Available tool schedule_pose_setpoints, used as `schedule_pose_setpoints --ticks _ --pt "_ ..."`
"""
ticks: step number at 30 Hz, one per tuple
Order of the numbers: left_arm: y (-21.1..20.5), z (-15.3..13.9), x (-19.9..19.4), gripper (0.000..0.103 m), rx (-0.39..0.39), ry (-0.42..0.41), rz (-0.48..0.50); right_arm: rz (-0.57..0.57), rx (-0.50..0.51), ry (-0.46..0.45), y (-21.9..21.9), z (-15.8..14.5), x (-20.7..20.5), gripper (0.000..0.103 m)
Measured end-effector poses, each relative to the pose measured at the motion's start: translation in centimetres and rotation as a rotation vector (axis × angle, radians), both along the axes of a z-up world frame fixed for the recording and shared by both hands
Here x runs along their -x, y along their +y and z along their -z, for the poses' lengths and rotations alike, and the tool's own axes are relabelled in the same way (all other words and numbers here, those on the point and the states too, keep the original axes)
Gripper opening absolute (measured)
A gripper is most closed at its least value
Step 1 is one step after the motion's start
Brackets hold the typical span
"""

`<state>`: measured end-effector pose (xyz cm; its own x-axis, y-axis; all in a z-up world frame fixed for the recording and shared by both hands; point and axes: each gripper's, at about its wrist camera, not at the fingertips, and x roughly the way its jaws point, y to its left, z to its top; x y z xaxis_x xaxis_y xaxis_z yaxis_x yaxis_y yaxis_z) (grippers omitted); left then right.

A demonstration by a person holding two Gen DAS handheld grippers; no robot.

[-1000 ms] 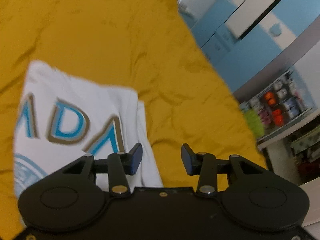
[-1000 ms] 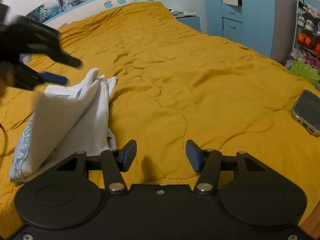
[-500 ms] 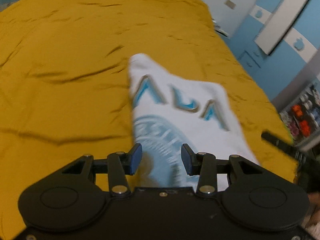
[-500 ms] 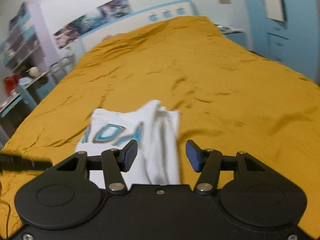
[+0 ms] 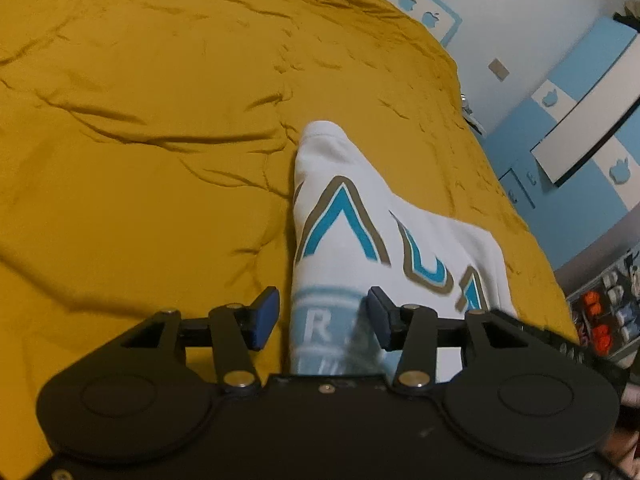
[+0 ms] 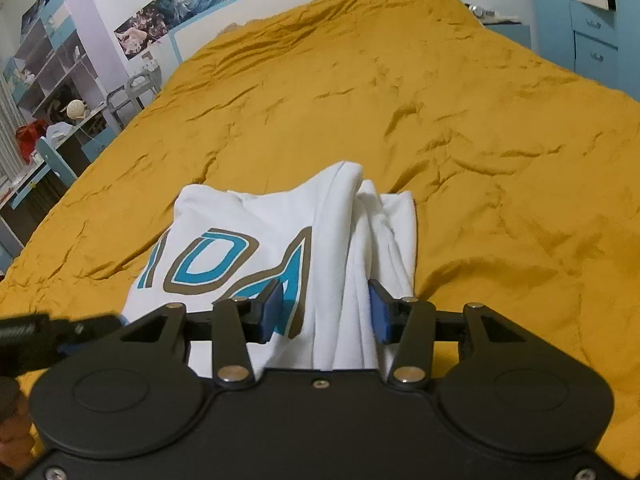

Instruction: Fold small clothes

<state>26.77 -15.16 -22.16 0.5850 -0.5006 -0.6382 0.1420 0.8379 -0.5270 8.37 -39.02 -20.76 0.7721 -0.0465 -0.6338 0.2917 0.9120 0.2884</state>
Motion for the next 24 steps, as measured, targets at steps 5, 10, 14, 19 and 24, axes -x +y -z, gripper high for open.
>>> schedule_pose_setpoints --ticks 5,10,14,19,24 --pt "-0.3 0.3 -1.2 0.029 0.042 0.028 0.023 -0.007 0.016 0.001 0.1 0.0 -0.1 0.011" --pt "0.1 -0.7 -0.8 0.017 0.091 0.000 0.025 0.015 0.047 -0.083 -0.6 -2.8 0.8 0.008" --pt "-0.8 0.3 -1.3 0.017 0.044 0.017 0.045 0.043 0.014 0.014 -2.4 -0.2 0.2 0.008" --pt "-0.6 -0.2 -1.6 0.020 0.018 0.004 0.054 0.052 -0.060 -0.009 -3.1 0.5 1.1 0.031" --pt "0.1 -1.7 -4.6 0.040 0.018 -0.012 -0.003 0.041 -0.039 -0.081 -4.5 -2.3 -0.9 0.049"
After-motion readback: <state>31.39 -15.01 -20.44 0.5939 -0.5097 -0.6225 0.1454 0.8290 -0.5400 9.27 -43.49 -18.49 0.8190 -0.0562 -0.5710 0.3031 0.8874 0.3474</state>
